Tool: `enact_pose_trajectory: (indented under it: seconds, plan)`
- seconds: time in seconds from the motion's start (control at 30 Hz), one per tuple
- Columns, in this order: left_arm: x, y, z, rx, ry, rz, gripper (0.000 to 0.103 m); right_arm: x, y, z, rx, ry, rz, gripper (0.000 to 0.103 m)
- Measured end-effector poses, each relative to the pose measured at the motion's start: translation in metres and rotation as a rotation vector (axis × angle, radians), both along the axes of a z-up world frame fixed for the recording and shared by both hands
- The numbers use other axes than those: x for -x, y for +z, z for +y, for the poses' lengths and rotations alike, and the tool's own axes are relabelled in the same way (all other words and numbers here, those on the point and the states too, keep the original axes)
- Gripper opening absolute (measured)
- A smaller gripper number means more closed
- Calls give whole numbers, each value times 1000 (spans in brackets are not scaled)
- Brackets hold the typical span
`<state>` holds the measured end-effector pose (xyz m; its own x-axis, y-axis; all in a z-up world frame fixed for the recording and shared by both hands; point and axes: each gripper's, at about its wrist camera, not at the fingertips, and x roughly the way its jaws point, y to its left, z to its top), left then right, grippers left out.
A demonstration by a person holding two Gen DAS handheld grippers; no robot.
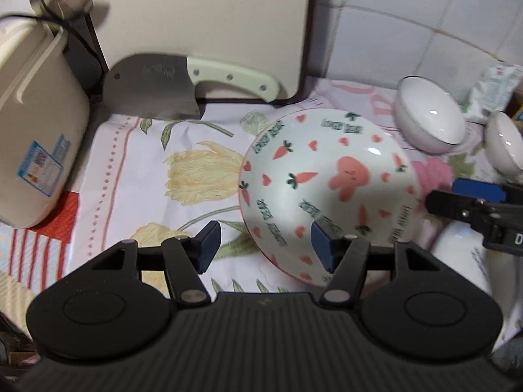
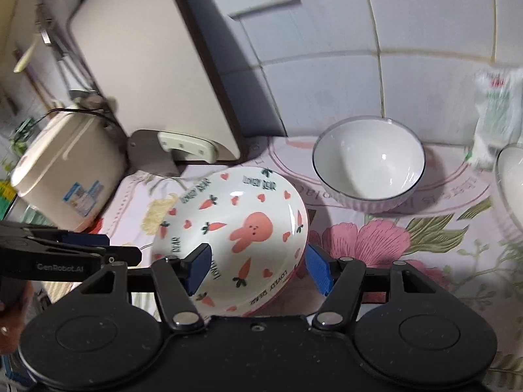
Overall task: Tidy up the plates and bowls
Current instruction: 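Move both tools to the bunny plate rim and close on it, then lift the bunny plate with both tools and lower it onto the sun plate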
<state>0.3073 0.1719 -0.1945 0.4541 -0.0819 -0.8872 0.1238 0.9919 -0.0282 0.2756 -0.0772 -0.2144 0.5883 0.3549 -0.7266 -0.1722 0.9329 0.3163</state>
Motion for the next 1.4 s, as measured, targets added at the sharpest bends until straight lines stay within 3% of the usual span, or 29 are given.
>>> enact_pose_trajectory:
  seconds: [0.17,0.37,0.4,0.47,0.53,0.6,0.83,0.93,1.1,1.27,1.4]
  plan:
    - [-24,-39,8,-13,21,45,58,-19,-28,-2,9,-61,39,68]
    - [-38,-57,20,85,53,72,55,-30,-41,1,2,-52,72,63]
    - [-39,-59,21,95,49,79,52,-31,-43,1,3,-51,78,60]
    - [-41,-61,20,127,21,91,31,-33,-47,2,-15,-39,107,43]
    - [-42,-60,18,128,0,91,29,-33,-50,4,-1,-41,120,29]
    - [-43,-60,17,127,-4,92,28,-31,-50,4,16,-43,114,22]
    - [-42,-62,19,145,20,75,28,-32,-55,-7,-75,-90,132,20]
    - [-43,-59,16,123,17,89,28,-34,-51,-5,-56,-73,152,20]
    - [-39,-56,22,162,34,123,28,-26,-34,4,20,-4,123,20]
    - [-19,-36,18,118,9,123,28,-13,-17,2,5,12,158,20]
    - [-3,-18,18,125,-6,113,28,3,-4,-4,-25,5,154,20]
